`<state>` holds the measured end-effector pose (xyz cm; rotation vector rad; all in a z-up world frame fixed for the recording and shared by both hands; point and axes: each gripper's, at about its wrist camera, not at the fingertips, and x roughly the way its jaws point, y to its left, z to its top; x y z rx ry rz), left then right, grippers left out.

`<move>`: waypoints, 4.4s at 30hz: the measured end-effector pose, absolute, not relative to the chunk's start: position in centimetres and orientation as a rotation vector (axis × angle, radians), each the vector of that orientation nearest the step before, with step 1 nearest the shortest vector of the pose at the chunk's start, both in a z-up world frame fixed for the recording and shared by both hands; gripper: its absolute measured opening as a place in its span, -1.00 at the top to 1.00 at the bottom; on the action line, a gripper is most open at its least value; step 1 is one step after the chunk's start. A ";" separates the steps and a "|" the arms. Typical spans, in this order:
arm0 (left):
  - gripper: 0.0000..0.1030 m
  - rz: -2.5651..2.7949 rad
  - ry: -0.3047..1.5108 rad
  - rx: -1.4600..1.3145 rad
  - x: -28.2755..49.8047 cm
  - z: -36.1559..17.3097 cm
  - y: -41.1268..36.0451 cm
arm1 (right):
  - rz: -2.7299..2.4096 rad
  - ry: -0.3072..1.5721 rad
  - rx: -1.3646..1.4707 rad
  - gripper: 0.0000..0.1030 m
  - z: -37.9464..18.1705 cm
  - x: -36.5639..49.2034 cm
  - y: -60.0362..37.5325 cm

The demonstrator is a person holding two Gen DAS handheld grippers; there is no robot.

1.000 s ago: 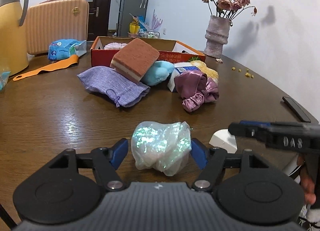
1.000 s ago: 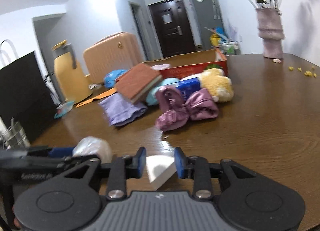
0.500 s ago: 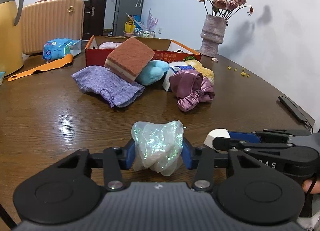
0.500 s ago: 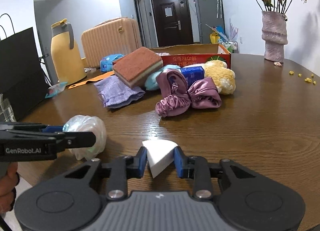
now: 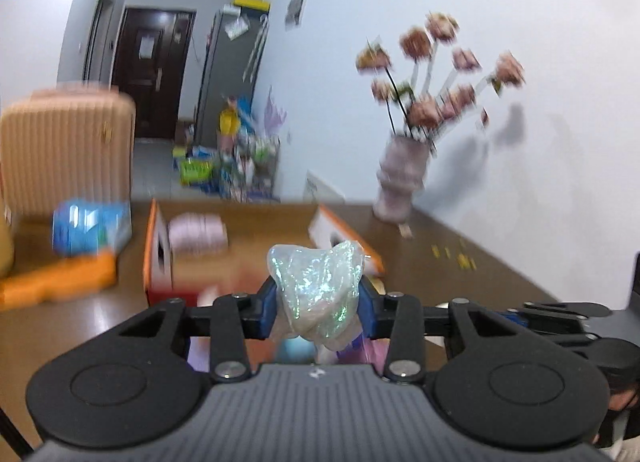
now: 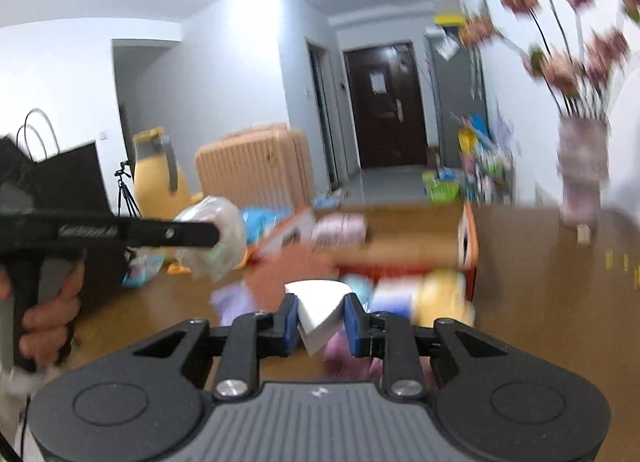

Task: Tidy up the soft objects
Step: 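Lower both held items into the box and open both tools, then move the left tool back to the pile and grasp the pink satin scrunchie, then lift the pink satin scrunchie with the left tool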

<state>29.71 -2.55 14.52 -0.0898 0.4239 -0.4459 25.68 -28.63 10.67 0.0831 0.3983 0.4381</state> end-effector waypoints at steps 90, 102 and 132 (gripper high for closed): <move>-0.86 -0.300 0.538 -0.104 24.0 6.3 -8.2 | 0.296 0.497 0.199 -0.41 3.2 22.9 -35.0; 0.46 -0.343 0.751 -0.213 30.9 0.2 -10.3 | 0.353 0.574 0.263 -0.19 1.3 32.3 -34.1; -0.07 -0.341 0.696 -0.217 26.9 1.2 -8.4 | 0.401 0.614 0.240 0.36 -0.6 28.8 -31.7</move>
